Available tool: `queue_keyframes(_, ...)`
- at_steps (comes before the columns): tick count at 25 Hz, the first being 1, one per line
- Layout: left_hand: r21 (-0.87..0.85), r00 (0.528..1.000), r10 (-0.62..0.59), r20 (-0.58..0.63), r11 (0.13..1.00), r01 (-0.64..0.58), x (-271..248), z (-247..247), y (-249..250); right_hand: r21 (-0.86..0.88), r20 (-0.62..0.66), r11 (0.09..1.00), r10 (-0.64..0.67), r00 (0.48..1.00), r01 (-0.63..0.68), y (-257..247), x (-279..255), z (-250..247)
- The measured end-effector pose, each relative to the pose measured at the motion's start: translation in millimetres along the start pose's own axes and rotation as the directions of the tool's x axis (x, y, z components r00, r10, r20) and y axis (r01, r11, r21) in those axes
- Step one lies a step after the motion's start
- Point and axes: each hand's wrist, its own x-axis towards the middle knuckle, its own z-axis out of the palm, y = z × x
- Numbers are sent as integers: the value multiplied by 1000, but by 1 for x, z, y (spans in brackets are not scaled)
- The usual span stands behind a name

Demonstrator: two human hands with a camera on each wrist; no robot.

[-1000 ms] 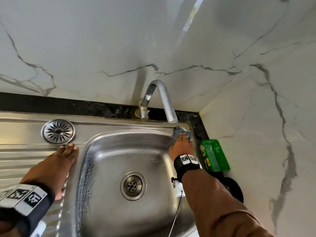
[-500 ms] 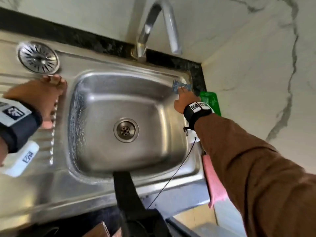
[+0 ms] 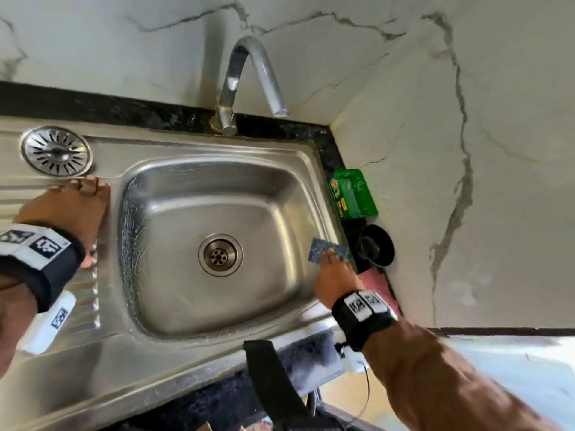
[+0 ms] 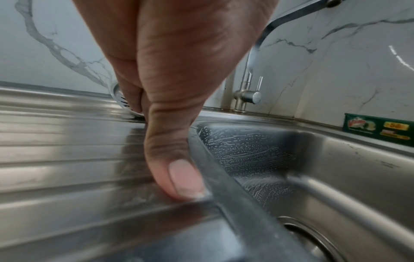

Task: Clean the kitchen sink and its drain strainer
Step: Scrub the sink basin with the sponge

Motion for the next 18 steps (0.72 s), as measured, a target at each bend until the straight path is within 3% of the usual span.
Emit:
queue_keyframes(1,-68,974,-34,225,996,51,-11,-14,8,11,-8,1000,14,1000,-14,3,-13,14)
queue_keyframes(2,-243,949,-108,296,952,184,-10,-31,23,0,-11,1000,7,1000,-7,6,-25,28)
queue_keyframes(4,-234,921,-205,330,928,291,-18,-57,32,21,-27,1000,-18,999,19,15,-44,50)
queue_keyframes(5,-122,924,-199,327,960,250,-22,-67,36,29,-39,998,-53,998,54,18,-52,58)
queue_keyframes(8,-171,940,-154,303,962,213,-8,-76,49,86,-29,991,-97,995,99,10,-89,60)
queue_keyframes(10,-99,972,-93,217,988,116,-13,-67,50,204,-170,960,-160,972,193,6,-108,56)
queue_keyframes(12,-58,970,-58,235,996,73,-8,-52,42,304,-294,917,-168,941,258,17,-108,60)
queue_keyframes(13,-38,950,-48,309,997,62,-6,-48,36,337,-308,910,-136,941,242,27,-100,59)
queue_keyframes(15,-10,963,-73,258,997,78,-11,-40,25,371,-323,915,-34,946,160,46,-87,57)
queue_keyframes(17,20,975,-49,215,999,46,-12,-29,12,353,-292,925,-32,956,139,45,-84,64)
queue_keyframes(18,11,962,-52,267,999,51,-15,-30,3,320,-327,935,-40,944,150,36,-86,67)
